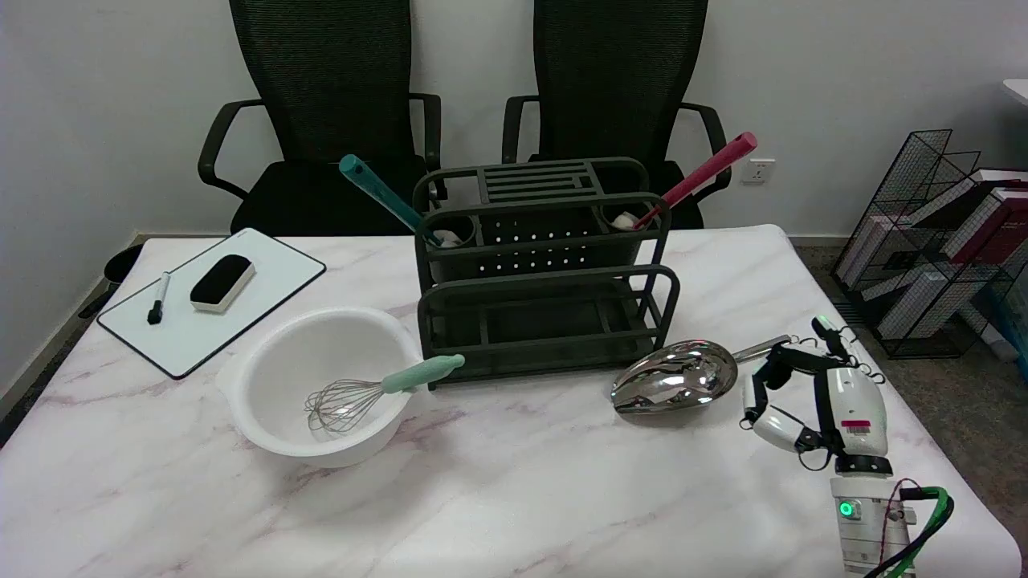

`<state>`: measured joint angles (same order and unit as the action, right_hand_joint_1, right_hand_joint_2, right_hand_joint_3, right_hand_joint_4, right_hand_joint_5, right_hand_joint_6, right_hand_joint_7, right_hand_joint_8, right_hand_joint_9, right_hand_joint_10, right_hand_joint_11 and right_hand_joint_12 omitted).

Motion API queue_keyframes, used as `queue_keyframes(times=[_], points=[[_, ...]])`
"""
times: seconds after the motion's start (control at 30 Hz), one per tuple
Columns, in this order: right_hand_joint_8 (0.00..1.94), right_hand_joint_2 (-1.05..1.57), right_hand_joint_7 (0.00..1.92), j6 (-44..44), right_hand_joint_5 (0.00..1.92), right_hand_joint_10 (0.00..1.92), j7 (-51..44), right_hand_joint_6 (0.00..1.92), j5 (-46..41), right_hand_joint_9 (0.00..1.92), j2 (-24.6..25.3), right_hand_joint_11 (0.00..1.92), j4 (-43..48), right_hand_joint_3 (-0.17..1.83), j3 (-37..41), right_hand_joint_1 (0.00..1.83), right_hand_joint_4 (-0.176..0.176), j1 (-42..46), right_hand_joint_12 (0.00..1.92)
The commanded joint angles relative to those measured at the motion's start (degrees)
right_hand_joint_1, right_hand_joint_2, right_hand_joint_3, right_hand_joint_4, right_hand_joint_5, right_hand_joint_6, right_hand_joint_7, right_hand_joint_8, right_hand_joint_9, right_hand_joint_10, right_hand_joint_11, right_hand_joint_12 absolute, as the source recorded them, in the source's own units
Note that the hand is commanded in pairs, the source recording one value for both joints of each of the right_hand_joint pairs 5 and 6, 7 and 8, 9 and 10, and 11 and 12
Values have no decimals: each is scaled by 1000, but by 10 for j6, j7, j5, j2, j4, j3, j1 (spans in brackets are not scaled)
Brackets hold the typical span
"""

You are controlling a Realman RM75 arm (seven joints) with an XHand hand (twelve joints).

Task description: Pick up the pink sponge bottle brush.

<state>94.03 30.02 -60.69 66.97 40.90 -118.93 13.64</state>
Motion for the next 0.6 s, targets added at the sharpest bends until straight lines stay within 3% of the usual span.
queue_keyframes(times=[0.03, 0.17, 0.27, 0.43, 0.6], points=[[1178, 590, 1178, -6, 976, 848, -38, 976, 19, 848, -9, 209, 42, 1033, 3, 994, 0, -38, 209], [1105, 503, 1105, -48, 758, 831, -32, 758, 17, 831, -15, 506, 66, 1110, 16, 1014, 0, -59, 506], [1041, 444, 1041, -96, 699, 828, 6, 699, -3, 828, -18, 567, 90, 1147, 32, 1031, 0, -69, 567], [922, 319, 922, -214, 622, 764, 163, 622, -114, 764, -18, 637, 145, 1177, 49, 1037, 0, -74, 637], [826, 265, 826, -291, 571, 732, 227, 571, -110, 732, -29, 733, 141, 1186, 88, 1014, 0, -89, 733]])
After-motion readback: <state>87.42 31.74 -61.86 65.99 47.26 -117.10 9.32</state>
